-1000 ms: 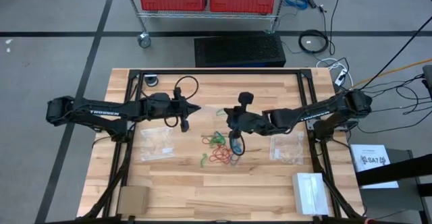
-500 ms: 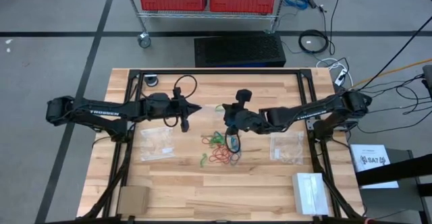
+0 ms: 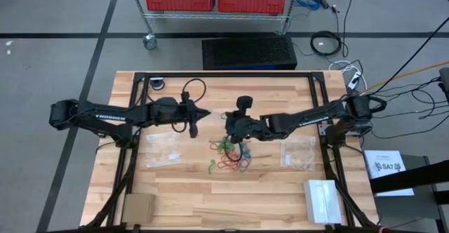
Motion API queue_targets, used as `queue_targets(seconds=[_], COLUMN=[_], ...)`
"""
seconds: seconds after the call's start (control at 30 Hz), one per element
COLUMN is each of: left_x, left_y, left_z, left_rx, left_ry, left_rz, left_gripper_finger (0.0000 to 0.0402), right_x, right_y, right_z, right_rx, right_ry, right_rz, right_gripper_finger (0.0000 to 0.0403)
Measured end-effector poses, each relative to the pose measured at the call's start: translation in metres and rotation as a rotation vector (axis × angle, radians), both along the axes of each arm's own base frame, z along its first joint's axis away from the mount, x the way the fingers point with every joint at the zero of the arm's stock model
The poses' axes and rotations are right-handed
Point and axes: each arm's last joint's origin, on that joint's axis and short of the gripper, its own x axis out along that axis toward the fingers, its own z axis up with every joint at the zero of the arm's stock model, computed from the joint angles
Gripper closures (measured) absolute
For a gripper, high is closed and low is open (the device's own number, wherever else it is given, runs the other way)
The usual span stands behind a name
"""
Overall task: Sort rubber bands
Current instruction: Put the green rubber band into the top transparent zip bag
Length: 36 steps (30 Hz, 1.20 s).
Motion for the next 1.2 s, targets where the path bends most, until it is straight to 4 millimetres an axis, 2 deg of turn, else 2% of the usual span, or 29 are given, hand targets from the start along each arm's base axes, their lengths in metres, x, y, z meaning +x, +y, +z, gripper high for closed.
queue_targets(seconds=[0.3, 0.67, 0.9, 1.2], left_x=[0.010, 0.010, 0.010, 0.010], left_y=[0.002, 0.002, 0.003, 0.002], left_z=[-0.011, -0.010, -0.010, -0.010], left_rx=[-0.002, -0.017, -0.032, -0.016], left_ry=[0.022, 0.002, -0.002, 0.002], left_rz=[0.004, 0.037, 0.050, 0.036], left_gripper_finger=[0.0402, 0.0402, 0.0402, 0.0402], right_x=[0.007, 0.006, 0.007, 0.008], right_y=[0.005, 0.007, 0.003, -0.019], right_z=[-0.008, -0.012, -0.014, -0.014], right_rx=[0.016, 0.095, 0.181, 0.209], right_ry=[0.070, 0.068, 0.045, 0.023], right_rz=[-0.011, -0.006, -0.005, -0.072], right_gripper_finger=[0.0403, 0.0403, 0.0403, 0.0403])
